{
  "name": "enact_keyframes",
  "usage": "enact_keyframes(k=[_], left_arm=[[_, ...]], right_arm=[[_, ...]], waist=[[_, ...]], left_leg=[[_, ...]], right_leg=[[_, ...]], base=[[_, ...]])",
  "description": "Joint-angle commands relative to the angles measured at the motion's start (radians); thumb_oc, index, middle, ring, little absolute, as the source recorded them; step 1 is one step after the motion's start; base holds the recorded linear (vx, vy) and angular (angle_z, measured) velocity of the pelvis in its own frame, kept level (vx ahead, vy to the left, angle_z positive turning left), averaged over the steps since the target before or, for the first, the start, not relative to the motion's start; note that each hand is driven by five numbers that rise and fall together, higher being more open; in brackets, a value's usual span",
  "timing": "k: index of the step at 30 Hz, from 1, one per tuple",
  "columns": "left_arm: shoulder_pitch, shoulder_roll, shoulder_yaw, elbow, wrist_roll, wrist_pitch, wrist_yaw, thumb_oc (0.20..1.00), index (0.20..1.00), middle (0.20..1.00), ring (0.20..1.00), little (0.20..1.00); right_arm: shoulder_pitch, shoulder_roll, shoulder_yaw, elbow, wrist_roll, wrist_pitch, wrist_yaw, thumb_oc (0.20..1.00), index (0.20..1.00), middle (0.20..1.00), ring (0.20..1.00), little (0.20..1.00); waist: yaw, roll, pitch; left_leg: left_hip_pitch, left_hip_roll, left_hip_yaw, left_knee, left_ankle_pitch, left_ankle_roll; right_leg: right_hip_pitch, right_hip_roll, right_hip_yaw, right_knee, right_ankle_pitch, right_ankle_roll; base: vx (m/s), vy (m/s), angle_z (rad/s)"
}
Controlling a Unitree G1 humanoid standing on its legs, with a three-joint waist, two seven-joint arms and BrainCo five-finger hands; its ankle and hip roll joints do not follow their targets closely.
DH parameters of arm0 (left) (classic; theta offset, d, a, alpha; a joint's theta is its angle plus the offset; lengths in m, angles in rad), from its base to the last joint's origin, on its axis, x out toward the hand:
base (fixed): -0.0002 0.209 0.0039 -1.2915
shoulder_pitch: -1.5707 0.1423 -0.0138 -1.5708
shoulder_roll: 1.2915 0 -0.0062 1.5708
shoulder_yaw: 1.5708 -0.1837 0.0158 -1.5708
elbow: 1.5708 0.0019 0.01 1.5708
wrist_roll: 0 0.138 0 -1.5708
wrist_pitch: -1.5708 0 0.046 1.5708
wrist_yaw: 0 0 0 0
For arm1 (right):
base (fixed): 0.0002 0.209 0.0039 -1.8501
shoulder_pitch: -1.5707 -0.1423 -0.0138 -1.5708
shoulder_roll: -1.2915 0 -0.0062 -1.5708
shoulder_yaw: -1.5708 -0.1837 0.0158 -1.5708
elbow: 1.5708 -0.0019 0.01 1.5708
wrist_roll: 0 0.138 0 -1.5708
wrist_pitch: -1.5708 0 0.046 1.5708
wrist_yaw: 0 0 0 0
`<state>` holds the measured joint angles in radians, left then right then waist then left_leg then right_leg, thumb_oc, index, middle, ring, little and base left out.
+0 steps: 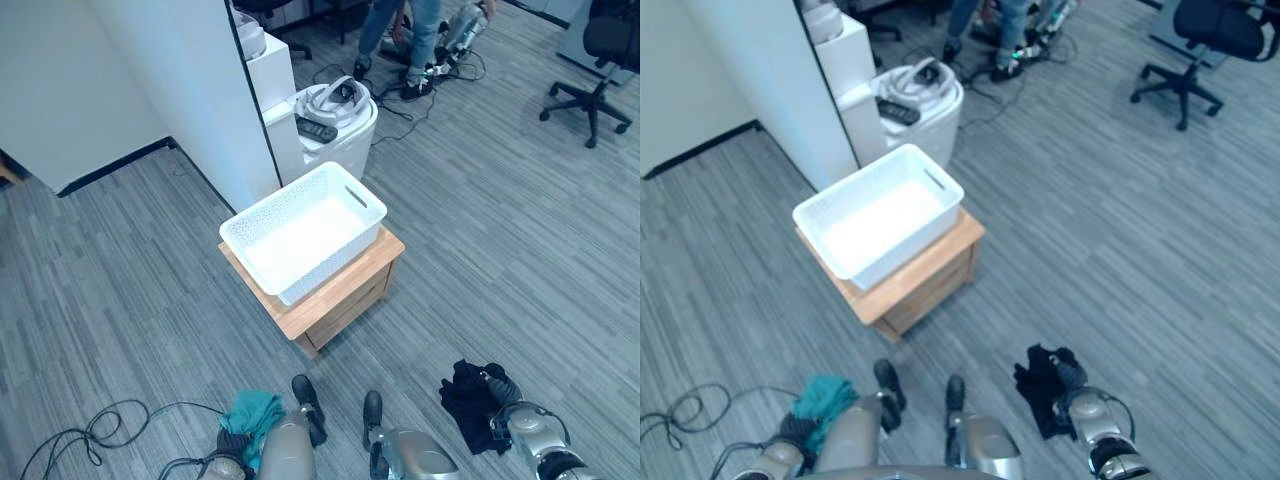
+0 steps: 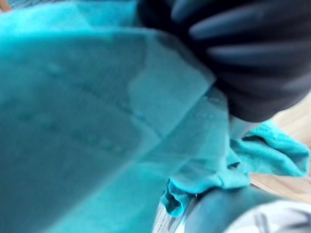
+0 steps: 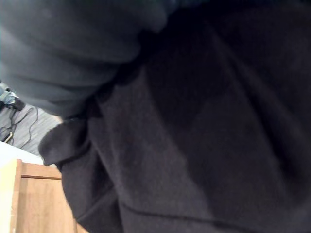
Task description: Tidy up the quilt and then pick up the clothes from the bed and put them into the laundry hamper.
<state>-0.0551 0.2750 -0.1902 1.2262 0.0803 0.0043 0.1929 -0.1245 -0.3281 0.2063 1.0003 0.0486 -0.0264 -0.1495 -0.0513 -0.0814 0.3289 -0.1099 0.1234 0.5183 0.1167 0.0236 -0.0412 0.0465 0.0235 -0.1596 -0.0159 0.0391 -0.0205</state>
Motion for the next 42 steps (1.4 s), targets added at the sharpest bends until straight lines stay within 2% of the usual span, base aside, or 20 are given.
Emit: enact_keyframes(k=[1, 2, 3, 5, 7, 8, 9, 11, 12, 13, 16, 19, 25, 27, 32, 33, 38, 42], left_arm=[[0.008, 0.011, -0.024, 0.003, 0.008, -0.005, -0.006, 0.200, 0.200, 0.200, 0.200, 0.200], [0.006, 0.014, -0.024, 0.003, 0.012, -0.002, -0.004, 0.200, 0.200, 0.200, 0.200, 0.200], [0.000, 0.022, -0.023, 0.004, 0.009, 0.000, -0.003, 0.200, 0.200, 0.200, 0.200, 0.200], [0.000, 0.029, -0.018, 0.000, 0.006, 0.002, -0.003, 0.200, 0.200, 0.200, 0.200, 0.200], [-0.005, 0.037, -0.020, 0.000, 0.008, -0.002, -0.006, 0.200, 0.200, 0.200, 0.200, 0.200], [-0.005, 0.037, -0.020, 0.000, 0.008, -0.002, -0.006, 0.200, 0.200, 0.200, 0.200, 0.200], [-0.008, 0.041, -0.031, 0.005, 0.026, -0.003, -0.007, 0.200, 0.200, 0.200, 0.200, 0.200], [-0.018, 0.046, -0.031, 0.015, 0.039, -0.002, -0.006, 0.200, 0.200, 0.200, 0.200, 0.200], [-0.018, 0.046, -0.031, 0.015, 0.039, -0.002, -0.006, 0.200, 0.200, 0.200, 0.200, 0.200], [-0.012, 0.050, -0.025, 0.030, 0.063, 0.010, -0.003, 0.200, 0.200, 0.200, 0.200, 0.200], [0.013, 0.045, -0.021, 0.032, 0.065, -0.002, -0.008, 0.200, 0.200, 0.200, 0.200, 0.200], [0.044, 0.043, 0.020, 0.032, 0.063, -0.008, -0.005, 0.200, 0.200, 0.200, 0.200, 0.200], [0.066, 0.021, 0.015, 0.017, 0.050, -0.022, -0.007, 0.200, 0.200, 0.200, 0.200, 0.200], [0.059, 0.018, -0.001, -0.034, 0.017, -0.039, -0.003, 0.200, 0.200, 0.200, 0.200, 0.200], [0.036, 0.034, -0.059, -0.123, -0.020, -0.077, 0.009, 0.200, 0.200, 0.200, 0.200, 0.200], [0.019, 0.050, -0.096, -0.166, -0.014, -0.094, 0.025, 0.200, 0.200, 0.200, 0.200, 0.200], [-0.005, 0.083, -0.150, -0.244, 0.004, -0.119, 0.057, 0.200, 0.200, 0.200, 0.200, 0.200], [-0.005, 0.115, -0.151, -0.313, -0.009, -0.141, 0.085, 0.200, 0.200, 0.200, 0.200, 0.200]], right_arm=[[0.067, -0.016, -0.006, -0.065, 0.005, -0.016, 0.002, 0.200, 0.200, 0.200, 0.200, 0.200], [0.063, -0.011, -0.001, -0.074, 0.003, -0.017, 0.001, 0.200, 0.200, 0.200, 0.200, 0.200], [0.062, -0.003, 0.003, -0.090, 0.000, -0.020, 0.000, 0.200, 0.200, 0.200, 0.200, 0.200], [0.075, 0.000, 0.001, -0.126, -0.001, -0.019, -0.007, 0.200, 0.200, 0.200, 0.200, 0.200], [0.078, -0.003, -0.003, -0.144, -0.002, -0.021, -0.015, 0.200, 0.200, 0.200, 0.200, 0.200], [0.078, -0.003, -0.003, -0.144, -0.002, -0.021, -0.015, 0.200, 0.200, 0.200, 0.200, 0.200], [0.077, -0.016, -0.010, -0.178, -0.008, -0.024, -0.023, 0.200, 0.200, 0.200, 0.200, 0.200], [0.082, -0.041, -0.026, -0.219, -0.007, -0.025, -0.033, 0.200, 0.200, 0.200, 0.200, 0.200], [0.082, -0.041, -0.026, -0.219, -0.007, -0.025, -0.033, 0.200, 0.200, 0.200, 0.200, 0.200], [0.078, -0.078, -0.023, -0.234, -0.033, -0.025, -0.043, 0.200, 0.200, 0.200, 0.200, 0.200], [0.076, -0.116, -0.040, -0.318, -0.055, -0.031, -0.057, 0.200, 0.200, 0.200, 0.200, 0.200], [0.077, -0.210, -0.078, -0.536, -0.128, -0.048, -0.042, 0.200, 0.200, 0.200, 0.200, 0.200], [-0.024, -0.350, -0.073, -0.741, -0.183, -0.091, -0.023, 0.200, 0.200, 0.200, 0.200, 0.200], [-0.111, -0.404, -0.047, -0.824, -0.184, -0.110, -0.026, 0.200, 0.200, 0.200, 0.200, 0.200], [-0.360, -0.456, 0.093, -0.832, -0.150, -0.134, -0.021, 0.200, 0.200, 0.200, 0.200, 0.200], [-0.475, -0.458, 0.159, -0.808, -0.139, -0.141, -0.030, 0.200, 0.200, 0.200, 0.200, 0.200], [-0.690, -0.429, 0.274, -0.720, -0.143, -0.152, -0.068, 0.200, 0.200, 0.200, 0.200, 0.200], [-0.839, -0.421, 0.336, -0.594, -0.164, -0.140, -0.110, 0.200, 0.200, 0.200, 0.200, 0.200]], waist=[[-0.049, 0.032, -0.058], [-0.058, 0.037, -0.052], [-0.066, 0.050, -0.046], [-0.075, 0.053, -0.045], [-0.084, 0.047, -0.053], [-0.084, 0.047, -0.053], [-0.105, 0.041, -0.066], [-0.120, 0.026, -0.079], [-0.120, 0.026, -0.078], [-0.128, 0.023, -0.079], [-0.116, 0.010, -0.084], [-0.104, -0.003, -0.109], [-0.080, 0.014, -0.121], [-0.071, 0.028, -0.121], [-0.049, 0.044, -0.109], [-0.038, 0.047, -0.096], [-0.010, 0.061, -0.065], [0.015, 0.076, -0.045]], left_leg=[[0.139, -0.091, -0.052, -0.095, -0.094, 0.050], [0.167, -0.094, -0.055, -0.111, -0.092, 0.057], [0.181, -0.074, -0.055, -0.140, -0.064, 0.059], [0.215, -0.067, -0.089, -0.176, -0.057, 0.050], [0.218, -0.060, -0.118, -0.191, -0.056, 0.035], [0.218, -0.060, -0.119, -0.191, -0.056, 0.035], [0.223, -0.063, -0.161, -0.204, -0.063, 0.018], [0.220, -0.065, -0.197, -0.204, -0.075, 0.010], [0.220, -0.065, -0.197, -0.204, -0.075, 0.010], [0.239, -0.059, -0.234, -0.204, -0.091, 0.005], [0.251, -0.058, -0.250, -0.182, -0.104, 0.001], [0.278, -0.058, -0.264, -0.179, -0.108, -0.007], [0.285, -0.018, -0.279, -0.200, -0.084, -0.034], [0.268, 0.002, -0.295, -0.204, -0.067, -0.047], [0.234, 0.023, -0.311, -0.204, -0.045, -0.065], [0.215, 0.029, -0.319, -0.204, -0.035, -0.069], [0.168, 0.033, -0.341, -0.204, -0.018, -0.077], [0.129, 0.029, -0.358, -0.204, -0.003, -0.080]], right_leg=[[-0.036, -0.136, -0.006, 0.427, -0.146, 0.216], [-0.069, -0.151, -0.004, 0.517, -0.110, 0.233], [-0.141, -0.139, 0.013, 0.609, -0.067, 0.225], [-0.174, -0.139, 0.048, 0.611, -0.088, 0.213], [-0.158, -0.141, 0.078, 0.474, -0.117, 0.194], [-0.158, -0.141, 0.078, 0.474, -0.117, 0.194], [-0.146, -0.135, 0.191, 0.238, -0.112, 0.188], [-0.152, -0.125, 0.327, 0.104, -0.064, 0.200], [-0.152, -0.125, 0.327, 0.104, -0.064, 0.200], [-0.183, -0.129, 0.374, 0.039, -0.035, 0.215], [-0.181, -0.146, 0.355, 0.045, -0.036, 0.218], [-0.120, -0.145, 0.347, -0.002, -0.016, 0.214], [-0.064, -0.127, 0.314, -0.034, -0.026, 0.200], [-0.054, -0.125, 0.280, -0.043, -0.035, 0.192], [-0.053, -0.125, 0.244, -0.053, -0.035, 0.184], [-0.066, -0.125, 0.235, -0.050, -0.031, 0.182], [-0.099, -0.123, 0.221, -0.051, -0.021, 0.180], [-0.126, -0.120, 0.210, -0.059, -0.012, 0.181]], base=[[0.18, 0.111, 0.31], [0.08, 0.032, 0.63], [0.10, -0.015, 0.83], [0.14, -0.077, 0.89], [0.11, -0.134, 0.57], [0.16, -0.227, 0.38], [0.17, -0.251, 0.37], [0.16, -0.261, 0.81], [0.17, -0.224, 1.29], [0.13, -0.230, 0.95], [0.11, -0.220, 0.52], [0.17, -0.187, 0.26], [0.08, -0.112, 0.07], [0.06, -0.114, 0.27], [0.01, -0.060, 0.29], [-0.04, -0.048, 0.21], [-0.04, -0.028, 0.22], [-0.02, -0.016, 0.27]])
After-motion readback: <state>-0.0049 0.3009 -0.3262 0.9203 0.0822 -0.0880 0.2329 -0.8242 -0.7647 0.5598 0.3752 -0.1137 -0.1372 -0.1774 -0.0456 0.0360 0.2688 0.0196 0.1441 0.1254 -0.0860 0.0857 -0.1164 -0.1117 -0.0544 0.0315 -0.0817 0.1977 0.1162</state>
